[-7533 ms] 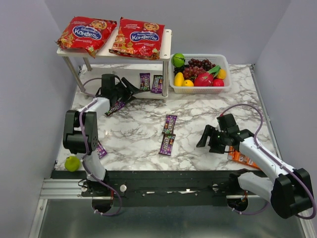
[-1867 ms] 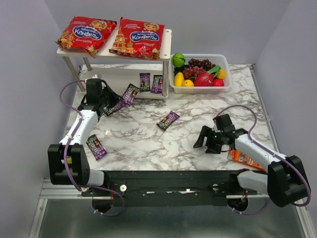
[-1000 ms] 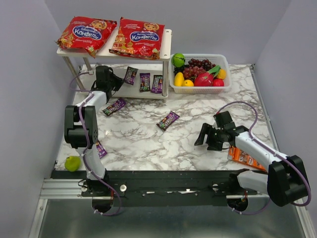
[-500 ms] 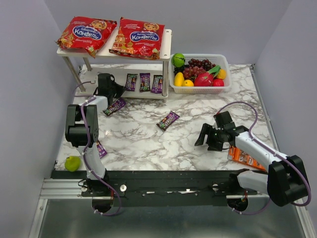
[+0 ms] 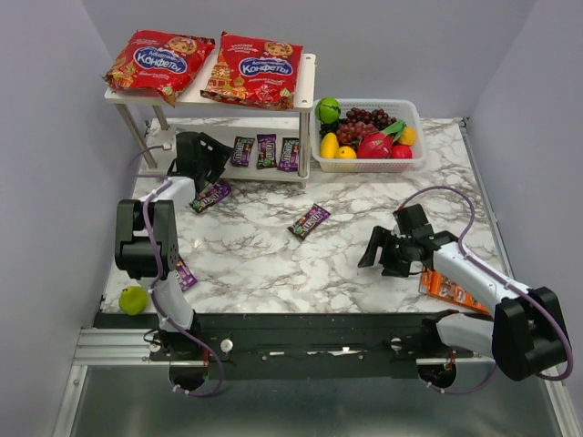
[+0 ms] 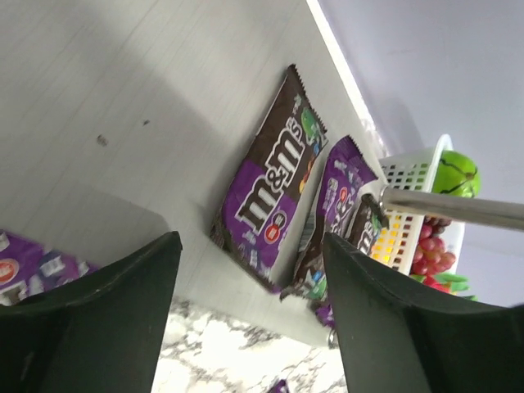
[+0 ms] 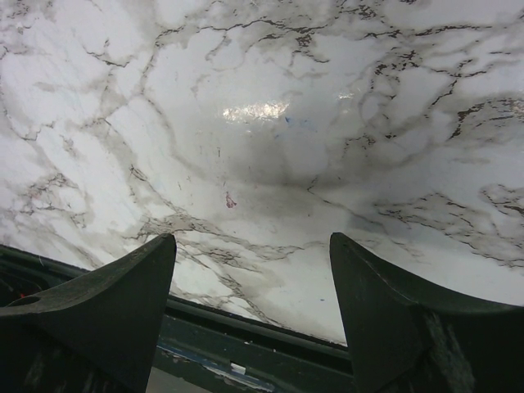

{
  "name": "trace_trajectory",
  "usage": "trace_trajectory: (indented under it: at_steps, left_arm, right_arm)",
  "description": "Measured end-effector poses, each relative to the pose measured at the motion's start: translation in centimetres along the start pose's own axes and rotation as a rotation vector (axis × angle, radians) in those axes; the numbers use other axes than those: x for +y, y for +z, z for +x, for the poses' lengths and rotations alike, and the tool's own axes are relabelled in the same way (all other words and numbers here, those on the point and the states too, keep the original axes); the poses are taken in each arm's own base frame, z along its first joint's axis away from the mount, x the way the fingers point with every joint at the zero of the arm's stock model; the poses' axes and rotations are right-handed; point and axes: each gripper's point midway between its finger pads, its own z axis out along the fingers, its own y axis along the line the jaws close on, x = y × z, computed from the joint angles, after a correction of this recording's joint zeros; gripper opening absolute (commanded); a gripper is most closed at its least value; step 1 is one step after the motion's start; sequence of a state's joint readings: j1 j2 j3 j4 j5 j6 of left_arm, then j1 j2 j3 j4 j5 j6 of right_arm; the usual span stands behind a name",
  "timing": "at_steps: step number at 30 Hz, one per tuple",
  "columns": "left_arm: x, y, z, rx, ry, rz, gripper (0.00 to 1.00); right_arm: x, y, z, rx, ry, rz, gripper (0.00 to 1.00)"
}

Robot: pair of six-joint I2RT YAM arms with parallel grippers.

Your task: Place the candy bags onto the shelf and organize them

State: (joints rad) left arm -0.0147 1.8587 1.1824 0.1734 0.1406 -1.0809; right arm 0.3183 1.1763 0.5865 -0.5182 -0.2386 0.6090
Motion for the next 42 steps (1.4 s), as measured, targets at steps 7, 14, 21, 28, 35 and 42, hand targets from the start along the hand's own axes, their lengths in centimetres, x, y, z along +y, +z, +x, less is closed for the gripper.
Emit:
trace_trajectory:
  at_steps: [7,14,21,28,35,42]
  left_arm:
    - [0.3,-5.2,1.5,0.026,0.089,-0.023,0.82]
    - [0.6,-9.8,7.2,0.143,0.252,-0.021,0.82]
    - [2.3,-11.5,14.5,0.347,0.379,0.017,0.82]
    - [4.4,-10.9,18.8,0.498,0.435,0.005,0.74]
    - [6.2,-10.3,20.6,0.569,0.423,-0.027,0.72]
    - [5.1,-10.5,22.1,0.601,0.362,0.014,0.75]
  right_arm:
    - [0.4,0.0,0.1,0.008,-0.001,-0.019,0.84]
    - [2.6,0.6,-2.2,0.017,-0.007,-0.064,0.84]
    - [7.0,2.8,-7.0,-0.007,-0.006,-0.18,0.81]
    - [10.3,7.3,-11.4,0.011,0.032,-0.213,0.66]
    - [12.7,10.9,-12.5,0.053,0.063,-0.227,0.55]
    - [14.0,11.9,-12.5,0.072,0.08,-0.243,0.37]
